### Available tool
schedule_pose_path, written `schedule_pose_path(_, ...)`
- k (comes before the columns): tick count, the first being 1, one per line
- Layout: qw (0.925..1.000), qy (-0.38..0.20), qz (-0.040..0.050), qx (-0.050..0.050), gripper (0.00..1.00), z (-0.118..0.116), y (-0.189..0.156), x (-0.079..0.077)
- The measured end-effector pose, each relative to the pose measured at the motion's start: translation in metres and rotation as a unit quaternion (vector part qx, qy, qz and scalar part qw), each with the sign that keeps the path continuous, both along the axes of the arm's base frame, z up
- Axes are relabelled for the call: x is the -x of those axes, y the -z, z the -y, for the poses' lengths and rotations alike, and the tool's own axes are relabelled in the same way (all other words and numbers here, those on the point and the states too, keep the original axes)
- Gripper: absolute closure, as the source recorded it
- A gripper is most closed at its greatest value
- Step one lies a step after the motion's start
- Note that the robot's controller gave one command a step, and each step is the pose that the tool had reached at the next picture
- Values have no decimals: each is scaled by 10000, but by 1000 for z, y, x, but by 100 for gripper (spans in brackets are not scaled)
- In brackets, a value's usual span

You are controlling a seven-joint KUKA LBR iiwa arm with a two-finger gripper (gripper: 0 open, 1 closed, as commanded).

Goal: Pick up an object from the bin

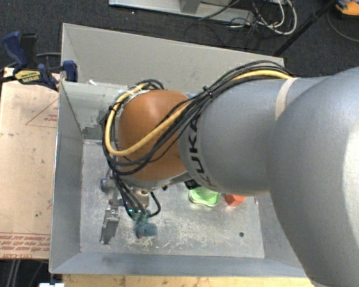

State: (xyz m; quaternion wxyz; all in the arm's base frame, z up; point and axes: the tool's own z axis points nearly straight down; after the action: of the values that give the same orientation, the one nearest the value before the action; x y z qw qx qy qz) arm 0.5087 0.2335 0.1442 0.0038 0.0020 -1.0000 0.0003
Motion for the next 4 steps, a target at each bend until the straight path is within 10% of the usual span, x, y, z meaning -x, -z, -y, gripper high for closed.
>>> schedule_pose_path(1,9988,-470,101,-38,0,62,72,4)
schedule_pose_path(2,9993,355,71,-11,0,155,67,-14)
schedule_pose_path(3,10000,-48,68,-25,0,98,60,22)
schedule_pose_path(4,10000,-13,38,-11,100,102,61,23)
